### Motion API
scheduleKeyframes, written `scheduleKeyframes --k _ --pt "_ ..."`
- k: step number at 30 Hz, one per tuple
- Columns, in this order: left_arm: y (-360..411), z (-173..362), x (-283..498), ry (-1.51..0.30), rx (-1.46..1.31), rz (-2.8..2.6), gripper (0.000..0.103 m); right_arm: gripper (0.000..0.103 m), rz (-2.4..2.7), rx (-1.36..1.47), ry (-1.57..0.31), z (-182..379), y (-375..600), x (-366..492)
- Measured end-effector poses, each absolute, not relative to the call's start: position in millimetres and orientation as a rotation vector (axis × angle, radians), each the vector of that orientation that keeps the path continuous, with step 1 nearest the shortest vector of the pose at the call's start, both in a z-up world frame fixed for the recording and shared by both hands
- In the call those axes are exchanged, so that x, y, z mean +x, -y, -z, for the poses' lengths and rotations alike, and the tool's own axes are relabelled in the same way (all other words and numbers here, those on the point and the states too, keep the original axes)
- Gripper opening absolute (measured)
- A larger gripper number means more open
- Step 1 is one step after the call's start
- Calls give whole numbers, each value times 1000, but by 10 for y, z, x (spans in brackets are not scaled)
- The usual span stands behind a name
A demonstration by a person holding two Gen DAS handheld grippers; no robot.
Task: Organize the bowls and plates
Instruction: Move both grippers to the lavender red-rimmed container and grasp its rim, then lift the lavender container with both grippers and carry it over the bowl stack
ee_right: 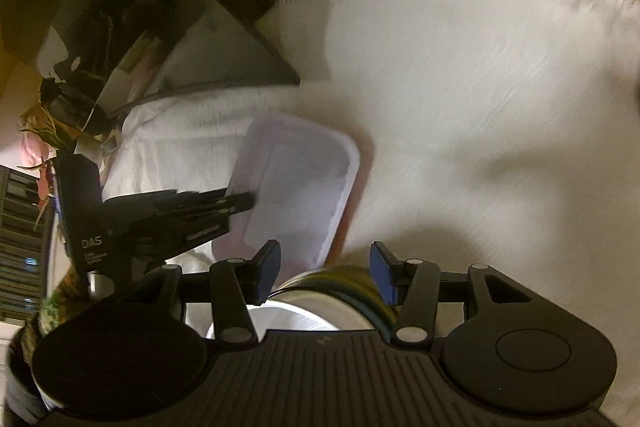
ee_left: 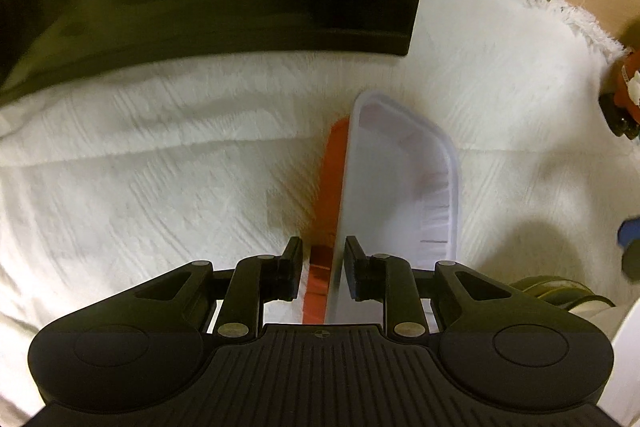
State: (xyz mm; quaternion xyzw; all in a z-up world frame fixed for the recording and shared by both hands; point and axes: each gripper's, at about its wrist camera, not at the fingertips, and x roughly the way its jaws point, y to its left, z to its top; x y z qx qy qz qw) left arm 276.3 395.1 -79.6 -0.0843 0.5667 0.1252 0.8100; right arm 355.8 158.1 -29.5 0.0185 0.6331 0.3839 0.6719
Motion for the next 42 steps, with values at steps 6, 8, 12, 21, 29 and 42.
scheduleKeyframes --k 6,8,12,21,29,42 --pt "-4073 811 2573 -1185 -268 -267 20 49 -884 31 -1453 328 -1713 3392" --pt "-4146 754 2452 -1154 -292 -274 20 49 -881 20 -1440 284 -1740 3339" --pt "-4353 664 2141 -1093 -381 -287 19 49 -871 1 -1418 212 -1797 3239" --pt "-4766 535 1426 -980 -525 -384 19 49 -860 -86 -1357 32 -2121 2963" --pt "-5095 725 990 -938 -690 -438 19 49 -886 -217 -1250 -98 -2818 2549" --pt "-5289 1069 623 -965 -867 -447 16 37 -824 -418 -1328 786 -3691 1881"
